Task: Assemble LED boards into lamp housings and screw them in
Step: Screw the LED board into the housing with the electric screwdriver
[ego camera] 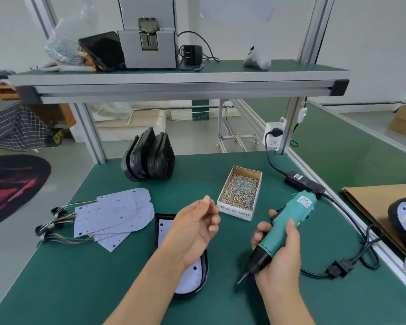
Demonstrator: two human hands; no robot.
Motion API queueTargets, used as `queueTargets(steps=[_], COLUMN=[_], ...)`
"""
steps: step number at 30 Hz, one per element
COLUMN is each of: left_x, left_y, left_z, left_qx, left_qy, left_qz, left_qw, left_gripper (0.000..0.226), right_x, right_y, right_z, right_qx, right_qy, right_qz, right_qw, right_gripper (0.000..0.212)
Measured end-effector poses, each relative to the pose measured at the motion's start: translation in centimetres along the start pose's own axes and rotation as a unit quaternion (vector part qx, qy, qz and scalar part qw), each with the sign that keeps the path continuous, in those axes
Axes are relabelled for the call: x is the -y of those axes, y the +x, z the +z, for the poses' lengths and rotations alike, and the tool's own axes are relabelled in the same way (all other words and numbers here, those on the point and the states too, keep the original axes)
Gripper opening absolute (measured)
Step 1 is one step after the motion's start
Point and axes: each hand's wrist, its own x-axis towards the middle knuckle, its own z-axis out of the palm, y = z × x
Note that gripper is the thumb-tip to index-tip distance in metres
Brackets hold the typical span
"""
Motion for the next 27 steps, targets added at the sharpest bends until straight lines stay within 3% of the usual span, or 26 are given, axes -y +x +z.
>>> queueTargets(steps=[4,9,13,17,27], left_x=[-0.3,-0.5,-0.8,-0.9,-0.2], left_y=[-4.6,-7.9,-9.0,-10.0,-10.1], left_z=[-1.5,-2.4,-2.8,-3.1,-3.4], left_qx=[-0.015,-0.035,-0.06,-0.034,-0.054], left_qy=[-0.023,-0.042,-0.01,-0.024,-0.057], left_qz=[-0.026,-0.002,0.033,0.052,0.055], left_qw=[0.999,0.999,0.998,0.998,0.995], left_gripper=[0.01,0.029,0.019,0.018,0.015], right_x=[0.8,1.7,2.3,2.6,1.2], right_y=[-1.5,-3.7,-4.9,-5.8,-6.4], right_z=[3.2,6.5,7.7,8.2,9.1], right_qx=[0.084,0.192,0.178,0.195,0.201], right_qy=[0.063,0.095,0.099,0.101,0.07], right_qz=[0.0,0.005,-0.009,-0.014,-0.01], right_qw=[0.994,0.977,0.979,0.975,0.977], right_gripper=[0.034,0.014,0.008,0.012,0.015])
